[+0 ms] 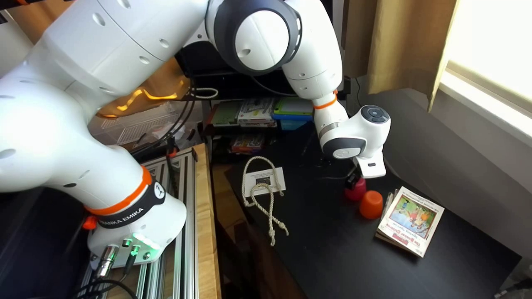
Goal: Pick up the pink cup and put it on the orange cup, pick up both stacked cups and place them the right way up on the table
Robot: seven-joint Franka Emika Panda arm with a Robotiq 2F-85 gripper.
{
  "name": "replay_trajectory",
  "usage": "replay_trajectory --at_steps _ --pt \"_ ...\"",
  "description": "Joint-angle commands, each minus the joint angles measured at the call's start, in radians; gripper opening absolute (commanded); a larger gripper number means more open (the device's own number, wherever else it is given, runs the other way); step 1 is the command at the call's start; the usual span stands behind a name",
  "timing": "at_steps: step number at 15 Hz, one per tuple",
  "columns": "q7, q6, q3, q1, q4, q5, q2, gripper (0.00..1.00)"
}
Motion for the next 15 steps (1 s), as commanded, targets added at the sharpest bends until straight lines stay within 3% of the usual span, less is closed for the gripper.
replay_trajectory --at_steps 1,6,7,8,15 --pt "-0.038 0.013 0.030 -0.032 -0.062 0.047 -0.071 0.42" --pt "-0.097 0.077 0.127 -0.122 -0.149 0.136 -0.202 0.42" --pt "-0.087 0.073 0.102 -0.106 -0.171 0.140 -0.232 0.42" --pt "-0.023 0.077 0.006 -0.030 -0.198 0.131 -0.264 0.42" --pt "-0.041 0.013 -0.044 -0.038 -0.255 0.117 -0.312 0.42"
